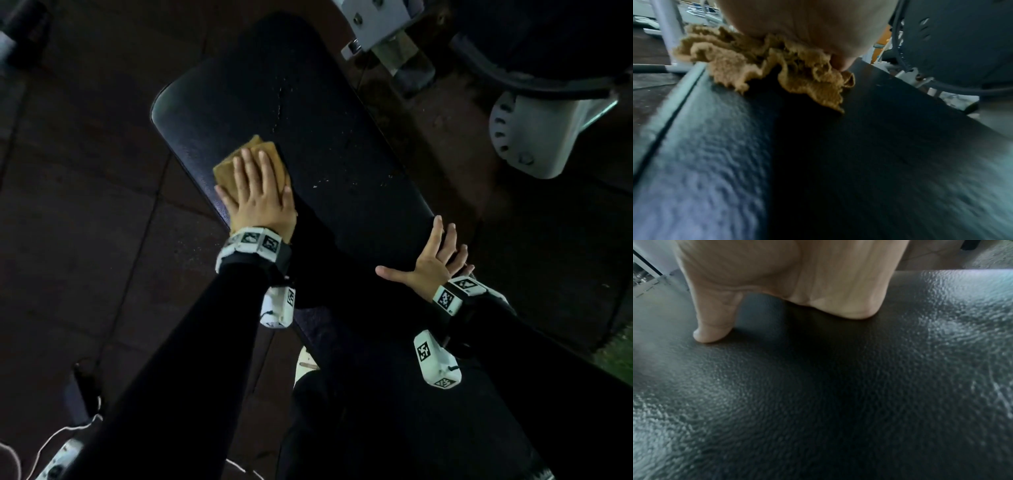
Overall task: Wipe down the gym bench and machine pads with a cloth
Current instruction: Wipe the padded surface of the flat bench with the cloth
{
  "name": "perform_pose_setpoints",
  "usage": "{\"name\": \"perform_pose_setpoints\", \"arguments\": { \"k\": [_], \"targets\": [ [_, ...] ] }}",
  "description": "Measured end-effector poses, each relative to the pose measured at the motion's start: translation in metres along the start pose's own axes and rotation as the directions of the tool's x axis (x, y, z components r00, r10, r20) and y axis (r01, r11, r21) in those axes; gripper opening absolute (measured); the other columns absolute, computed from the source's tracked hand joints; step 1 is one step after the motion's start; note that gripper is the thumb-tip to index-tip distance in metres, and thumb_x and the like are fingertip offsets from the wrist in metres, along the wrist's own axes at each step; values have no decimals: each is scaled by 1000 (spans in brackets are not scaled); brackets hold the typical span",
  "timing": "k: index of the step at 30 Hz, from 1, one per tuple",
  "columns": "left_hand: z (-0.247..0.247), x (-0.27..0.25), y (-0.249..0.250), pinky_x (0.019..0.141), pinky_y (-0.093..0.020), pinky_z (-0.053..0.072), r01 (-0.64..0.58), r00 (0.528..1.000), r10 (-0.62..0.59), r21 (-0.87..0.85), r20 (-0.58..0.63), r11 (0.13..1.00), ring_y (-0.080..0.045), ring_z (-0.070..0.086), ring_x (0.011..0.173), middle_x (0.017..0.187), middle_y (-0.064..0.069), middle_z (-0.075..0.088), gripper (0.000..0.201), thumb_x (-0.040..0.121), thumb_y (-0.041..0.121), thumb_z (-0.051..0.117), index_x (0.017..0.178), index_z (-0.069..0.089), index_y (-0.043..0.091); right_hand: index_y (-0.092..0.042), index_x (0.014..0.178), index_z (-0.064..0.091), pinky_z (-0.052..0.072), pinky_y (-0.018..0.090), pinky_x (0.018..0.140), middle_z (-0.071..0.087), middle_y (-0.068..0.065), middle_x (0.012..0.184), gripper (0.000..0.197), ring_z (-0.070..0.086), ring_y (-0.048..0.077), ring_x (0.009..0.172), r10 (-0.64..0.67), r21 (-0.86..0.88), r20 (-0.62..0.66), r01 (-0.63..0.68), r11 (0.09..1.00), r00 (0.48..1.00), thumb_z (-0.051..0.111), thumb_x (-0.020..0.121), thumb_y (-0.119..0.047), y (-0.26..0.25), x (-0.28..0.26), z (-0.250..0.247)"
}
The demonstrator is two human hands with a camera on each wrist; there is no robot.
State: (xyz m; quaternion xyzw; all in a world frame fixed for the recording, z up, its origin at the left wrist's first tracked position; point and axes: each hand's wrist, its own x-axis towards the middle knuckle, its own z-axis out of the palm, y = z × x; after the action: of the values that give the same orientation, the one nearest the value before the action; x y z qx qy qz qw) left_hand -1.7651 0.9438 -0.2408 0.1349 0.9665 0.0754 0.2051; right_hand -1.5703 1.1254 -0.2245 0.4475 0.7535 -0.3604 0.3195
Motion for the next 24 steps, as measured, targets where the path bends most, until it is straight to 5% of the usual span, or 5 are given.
{"name": "perform_pose_setpoints", "arguments": {
  "k": [6,11,18,24],
  "targets": [
    [43,-94,18,116,-53,-6,-239,971,239,68,14,969,-14,-6,146,160,-1,2,61,97,44,22,152,7,22,-53,123,-41,-13,58,109,-39,-14,144,144,-23,39,139,22,-9,24,-22,1000,999,55,23,-91,0,2,-2],
    [55,-148,2,117,-51,9,-74,997,74,-11,-2,997,-15,9,145,158,-1,14,60,96,45,22,151,17,21,-54,120,-45,-14,58,107,-41,-17,140,144,-24,40,138,3,-6,39,-3,1000,999,46,18,-97,2,2,-3],
    [31,-72,-6,115,-55,-7,191,977,-200,-113,-77,975,-16,-10,146,160,-2,-7,65,98,45,26,152,-2,22,-52,119,-47,-14,59,107,-43,-14,139,142,-25,41,138,-19,-5,48,19,1000,999,48,22,-96,1,0,-5],
    [13,-22,19,113,-58,-12,199,979,-202,-96,-32,975,-19,-17,145,158,-5,-17,69,97,44,25,151,-10,17,-50,129,-37,-12,59,108,-35,-8,147,140,-21,42,139,-10,-9,-13,10,1000,1000,63,38,-85,1,-1,-2]
  ]
}}
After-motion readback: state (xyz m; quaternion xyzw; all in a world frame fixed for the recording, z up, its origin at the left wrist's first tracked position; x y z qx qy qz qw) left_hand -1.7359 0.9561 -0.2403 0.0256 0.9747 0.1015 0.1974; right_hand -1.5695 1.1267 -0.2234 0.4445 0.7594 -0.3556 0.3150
